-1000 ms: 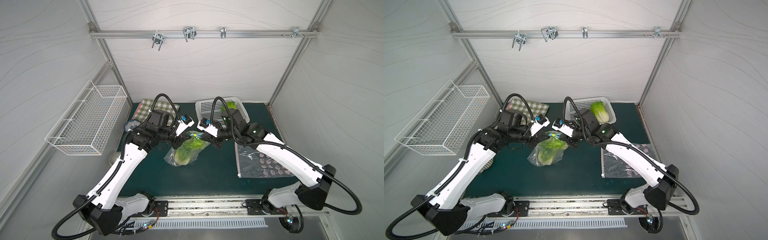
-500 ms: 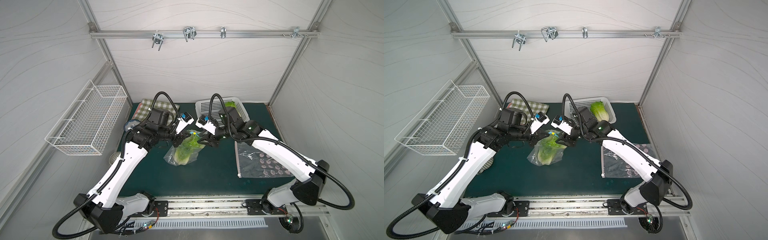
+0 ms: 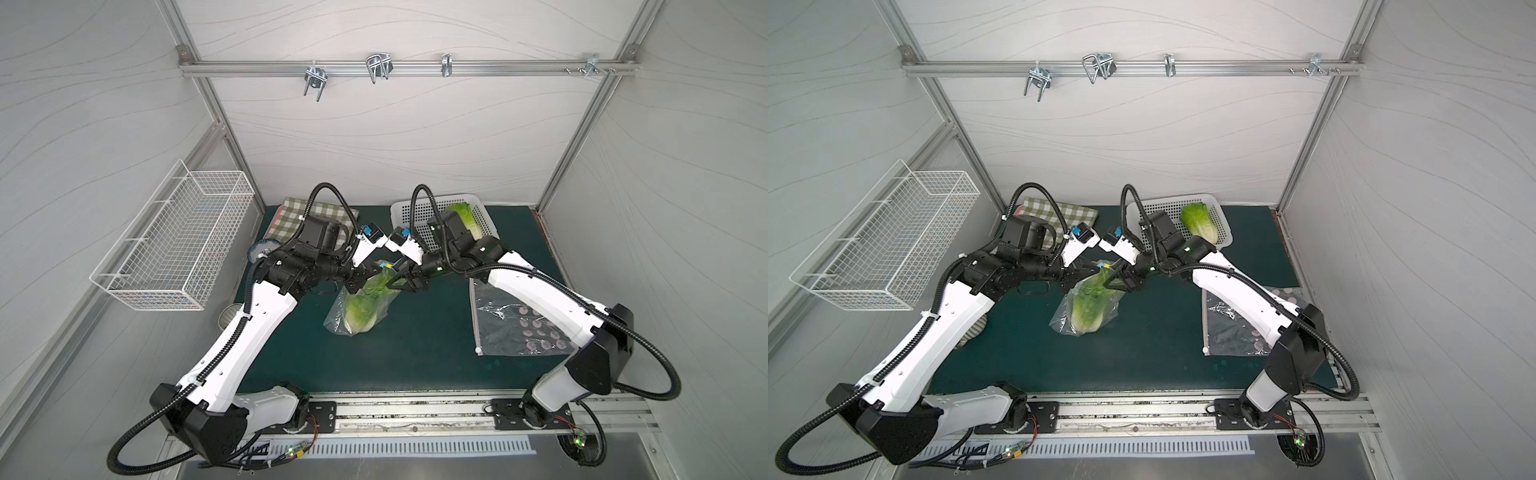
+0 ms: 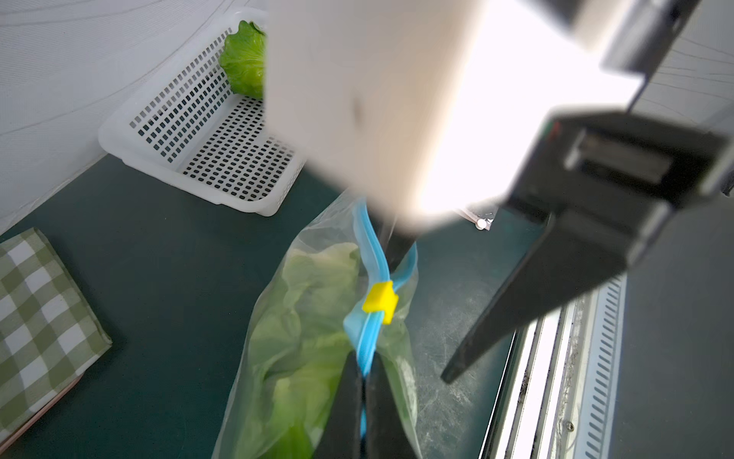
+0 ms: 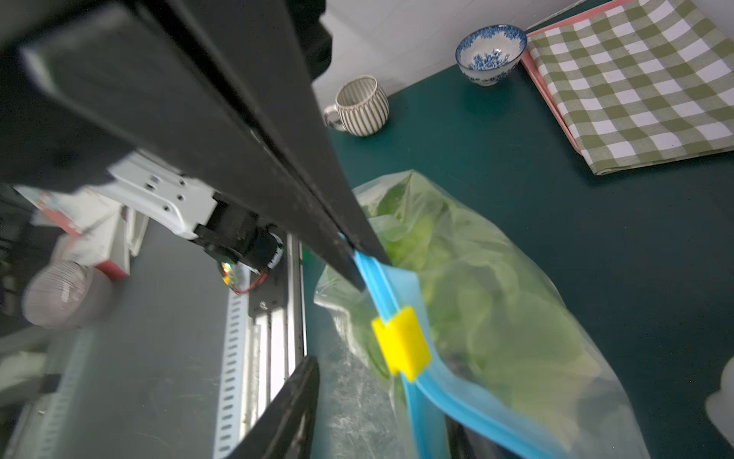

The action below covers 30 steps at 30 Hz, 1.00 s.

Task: Put the chinese cabbages into a zipper bag and zip it
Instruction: Adjust the Chinese cabbage in the zipper food storage bag.

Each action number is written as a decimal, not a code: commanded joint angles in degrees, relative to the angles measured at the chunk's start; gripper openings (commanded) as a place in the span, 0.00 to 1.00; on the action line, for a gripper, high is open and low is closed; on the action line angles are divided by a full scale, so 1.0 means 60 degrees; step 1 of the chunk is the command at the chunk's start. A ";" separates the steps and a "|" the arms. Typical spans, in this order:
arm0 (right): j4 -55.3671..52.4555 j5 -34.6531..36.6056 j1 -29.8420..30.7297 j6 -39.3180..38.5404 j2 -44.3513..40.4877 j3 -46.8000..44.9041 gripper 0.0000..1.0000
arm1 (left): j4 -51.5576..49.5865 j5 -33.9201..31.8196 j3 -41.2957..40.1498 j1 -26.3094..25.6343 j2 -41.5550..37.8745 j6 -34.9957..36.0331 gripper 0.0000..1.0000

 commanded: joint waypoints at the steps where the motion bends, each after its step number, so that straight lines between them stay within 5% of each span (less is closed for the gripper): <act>1: 0.0655 -0.1741 -0.0839 0.1324 -0.0795 -0.0132 0.54 | 0.0625 0.0051 0.0724 -0.0042 -0.0413 0.0247 0.00; 5: 0.0447 -0.2406 -0.1018 0.1595 -0.1035 0.0133 0.58 | 0.0550 0.0056 0.0808 -0.0042 -0.0435 0.0219 0.00; 21: -0.0286 -0.0497 0.0324 0.0858 0.0629 0.0388 0.61 | 0.0898 0.0514 0.0644 -0.0130 -0.0315 -0.0120 0.00; 30: 0.0219 -0.0669 0.0469 0.1083 0.0985 0.0259 0.66 | 0.0712 0.0296 0.0542 -0.0130 -0.0449 0.0026 0.00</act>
